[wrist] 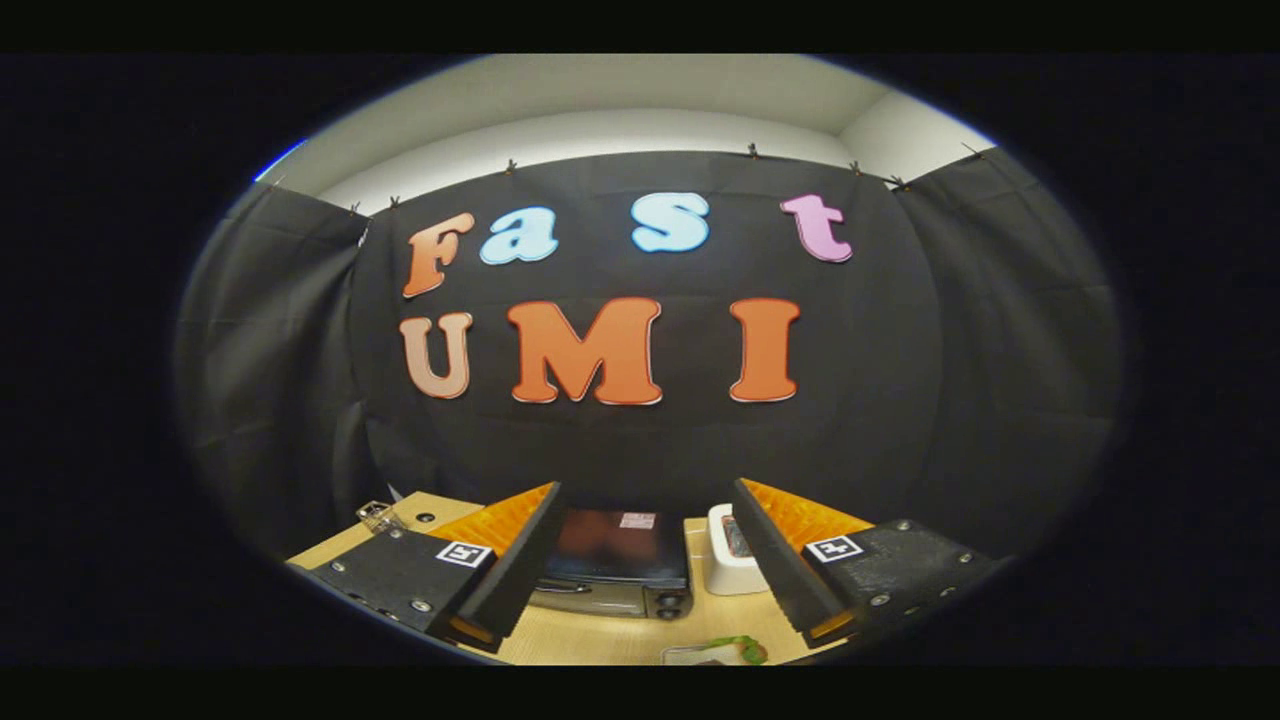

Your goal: Open the toaster oven, put the food inside, and close the toaster oven door.

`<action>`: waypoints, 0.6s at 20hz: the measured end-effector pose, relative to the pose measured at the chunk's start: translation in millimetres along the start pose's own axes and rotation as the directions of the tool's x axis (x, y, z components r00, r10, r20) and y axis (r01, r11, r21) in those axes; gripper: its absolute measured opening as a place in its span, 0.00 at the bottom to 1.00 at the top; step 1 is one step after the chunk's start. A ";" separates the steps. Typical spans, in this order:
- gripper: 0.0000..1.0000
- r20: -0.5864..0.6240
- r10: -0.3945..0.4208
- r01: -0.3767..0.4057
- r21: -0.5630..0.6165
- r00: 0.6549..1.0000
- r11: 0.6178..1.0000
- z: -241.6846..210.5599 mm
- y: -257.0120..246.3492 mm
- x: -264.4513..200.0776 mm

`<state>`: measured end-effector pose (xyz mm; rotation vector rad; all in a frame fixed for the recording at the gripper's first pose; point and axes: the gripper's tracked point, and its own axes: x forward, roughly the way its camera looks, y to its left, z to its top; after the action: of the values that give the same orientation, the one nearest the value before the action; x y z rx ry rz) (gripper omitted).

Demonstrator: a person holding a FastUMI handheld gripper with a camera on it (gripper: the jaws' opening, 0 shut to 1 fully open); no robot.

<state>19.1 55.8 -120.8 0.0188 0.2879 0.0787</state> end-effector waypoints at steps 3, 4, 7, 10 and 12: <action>0.98 -0.085 0.028 -0.028 -0.002 0.996 1.000 -40.0 23.3 21.5; 0.98 -0.121 0.043 -0.043 0.007 0.992 0.999 -55.4 31.6 26.3; 0.98 -0.214 0.079 -0.074 0.031 0.974 0.997 -96.5 59.0 49.4; 0.99 -0.262 0.076 -0.078 0.002 0.962 0.997 -132.9 79.2 71.7; 0.99 -0.295 0.075 -0.081 -0.009 0.952 0.997 -156.4 93.0 84.3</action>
<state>48.2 156.4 -291.8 -0.0030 0.5857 0.1639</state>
